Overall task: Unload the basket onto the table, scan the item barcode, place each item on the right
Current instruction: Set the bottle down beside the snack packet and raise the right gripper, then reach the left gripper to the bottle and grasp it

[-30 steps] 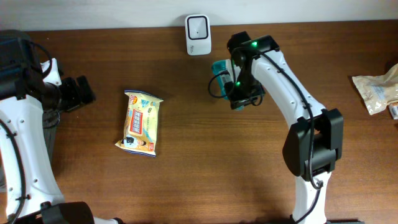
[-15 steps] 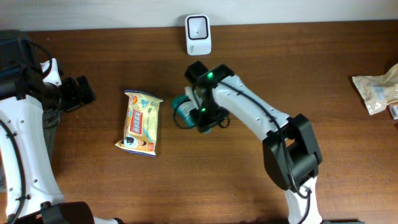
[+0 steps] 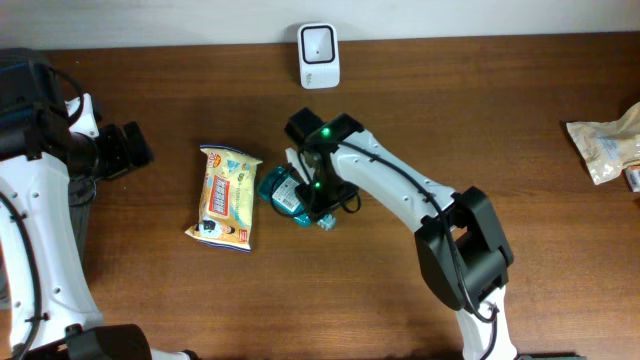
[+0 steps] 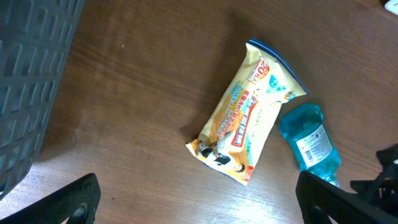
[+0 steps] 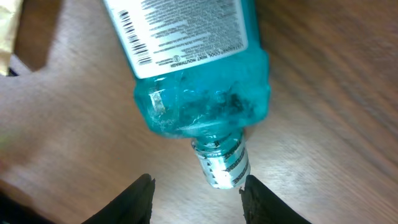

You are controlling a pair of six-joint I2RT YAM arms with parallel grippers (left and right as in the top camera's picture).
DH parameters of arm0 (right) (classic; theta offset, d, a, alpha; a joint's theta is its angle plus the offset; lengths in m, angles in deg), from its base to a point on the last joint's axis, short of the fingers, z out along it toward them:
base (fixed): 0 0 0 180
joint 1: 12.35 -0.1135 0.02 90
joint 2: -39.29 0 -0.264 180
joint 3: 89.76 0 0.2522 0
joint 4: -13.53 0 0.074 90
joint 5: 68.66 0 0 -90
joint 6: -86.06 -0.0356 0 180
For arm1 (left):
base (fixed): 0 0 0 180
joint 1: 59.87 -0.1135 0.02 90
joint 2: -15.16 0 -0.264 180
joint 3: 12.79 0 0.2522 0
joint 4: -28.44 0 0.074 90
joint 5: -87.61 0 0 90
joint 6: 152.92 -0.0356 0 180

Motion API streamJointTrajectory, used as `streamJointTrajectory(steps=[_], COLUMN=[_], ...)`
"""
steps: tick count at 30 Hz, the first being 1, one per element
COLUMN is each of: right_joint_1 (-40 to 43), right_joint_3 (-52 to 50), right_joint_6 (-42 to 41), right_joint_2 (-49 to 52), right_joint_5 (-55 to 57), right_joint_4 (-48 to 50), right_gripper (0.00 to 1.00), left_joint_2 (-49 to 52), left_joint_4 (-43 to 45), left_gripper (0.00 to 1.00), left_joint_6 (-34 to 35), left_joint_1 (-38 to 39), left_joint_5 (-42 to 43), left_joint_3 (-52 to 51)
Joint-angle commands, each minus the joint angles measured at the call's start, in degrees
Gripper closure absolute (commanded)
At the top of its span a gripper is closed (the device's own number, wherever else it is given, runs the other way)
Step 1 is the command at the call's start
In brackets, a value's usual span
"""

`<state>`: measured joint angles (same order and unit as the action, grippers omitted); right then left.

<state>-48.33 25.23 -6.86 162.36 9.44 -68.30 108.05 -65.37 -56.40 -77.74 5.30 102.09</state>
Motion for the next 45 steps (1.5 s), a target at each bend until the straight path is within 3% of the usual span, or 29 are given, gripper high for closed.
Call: streamJointTrajectory(steps=[1,6,10,11,12,17,30,32,38,45], right_joint_1=[2.9,7.2,11.9,13.6,15.3,24.6,36.8,37.1,37.0,37.0], right_joint_3=[1.1,5.2,11.2,13.2,15.0,20.3,20.2,20.2,20.2,20.2], right_joint_6=[-0.5,-3.8,-7.2,-8.2,-9.2,-15.0,-10.5,-10.9,-10.9,-10.9], right_joint_2=[-0.5,-0.5,-0.6,-0.6,-0.6,-0.6,-0.5,-0.5,-0.5,-0.5], right_joint_5=[0.5,0.5,0.5,0.5,0.5,-0.4,-0.3,-0.3,-0.3,-0.3], right_joint_4=[-0.4,-3.1,-6.6,-7.6,-8.5,-10.9,-12.8,-12.3,-12.0,-10.9], right_gripper=[0.52,0.4,0.19,0.04,0.01,0.01,0.01,0.02,0.01,0.02], left_joint_2=[-0.8,-0.8,-0.8,-0.8,-0.8,-0.8,-0.8,-0.8,-0.7,-0.7], left_joint_4=[0.1,0.1,0.1,0.1,0.1,0.1,-1.3,0.2,2.1,2.8], left_gripper=[0.01,0.01,0.01,0.01,0.01,0.01,0.01,0.01,0.01,0.01], left_joint_6=[0.3,0.3,0.3,0.3,0.3,0.3,0.3,0.3,0.3,-2.2], left_joint_1=[-0.2,-0.2,-0.2,-0.2,-0.2,-0.2,-0.2,-0.2,1.7,16.4], left_joint_5=[0.4,0.4,0.4,0.4,0.4,0.4,0.9,3.1,27.2,26.6], left_joint_3=[-0.1,0.0,0.0,-0.1,0.0,-0.1,0.0,0.0,-0.1,-5.6])
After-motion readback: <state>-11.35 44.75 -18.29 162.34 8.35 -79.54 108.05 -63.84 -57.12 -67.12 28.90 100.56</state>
